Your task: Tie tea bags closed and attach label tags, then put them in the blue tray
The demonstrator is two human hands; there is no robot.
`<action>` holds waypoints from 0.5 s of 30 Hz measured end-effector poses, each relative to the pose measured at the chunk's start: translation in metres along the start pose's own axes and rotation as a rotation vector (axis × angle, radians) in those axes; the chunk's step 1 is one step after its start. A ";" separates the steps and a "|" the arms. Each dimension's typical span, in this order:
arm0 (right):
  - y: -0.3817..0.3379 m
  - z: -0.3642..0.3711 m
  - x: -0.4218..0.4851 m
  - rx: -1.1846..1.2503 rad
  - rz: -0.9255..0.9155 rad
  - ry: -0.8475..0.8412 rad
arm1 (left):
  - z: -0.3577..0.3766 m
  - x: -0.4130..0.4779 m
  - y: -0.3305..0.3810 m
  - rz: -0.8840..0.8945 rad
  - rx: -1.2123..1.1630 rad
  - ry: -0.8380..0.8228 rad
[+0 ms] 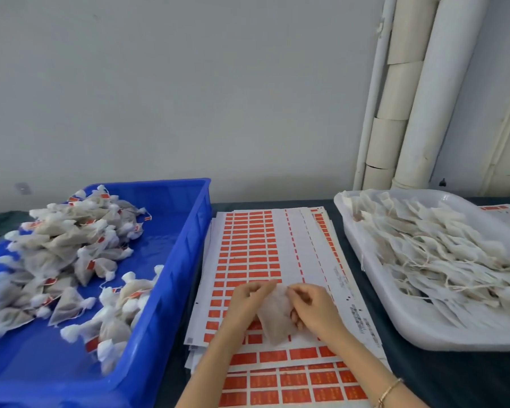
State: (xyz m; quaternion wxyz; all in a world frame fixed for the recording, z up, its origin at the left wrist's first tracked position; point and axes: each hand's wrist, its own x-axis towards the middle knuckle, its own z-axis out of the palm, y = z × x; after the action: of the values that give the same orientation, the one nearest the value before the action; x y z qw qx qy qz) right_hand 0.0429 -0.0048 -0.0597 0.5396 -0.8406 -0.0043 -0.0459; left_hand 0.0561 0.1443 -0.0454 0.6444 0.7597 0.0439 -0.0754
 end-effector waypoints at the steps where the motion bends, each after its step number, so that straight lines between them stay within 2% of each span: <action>1: 0.001 0.001 0.003 0.020 0.002 0.019 | -0.001 0.004 0.000 -0.014 -0.018 0.015; 4: 0.001 0.001 0.011 0.092 -0.008 0.039 | 0.000 0.016 0.001 0.082 0.034 0.006; 8: 0.007 0.002 0.015 0.114 -0.039 0.049 | 0.007 0.019 -0.012 0.207 0.130 0.126; 15: 0.015 -0.001 0.018 0.207 -0.051 0.026 | 0.004 0.019 -0.027 0.271 0.021 0.127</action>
State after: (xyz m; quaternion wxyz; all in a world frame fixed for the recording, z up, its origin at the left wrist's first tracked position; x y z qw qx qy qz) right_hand 0.0620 -0.0125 -0.0721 0.6224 -0.7792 -0.0234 -0.0698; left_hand 0.0702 0.1443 -0.0755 0.6367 0.7685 -0.0192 0.0600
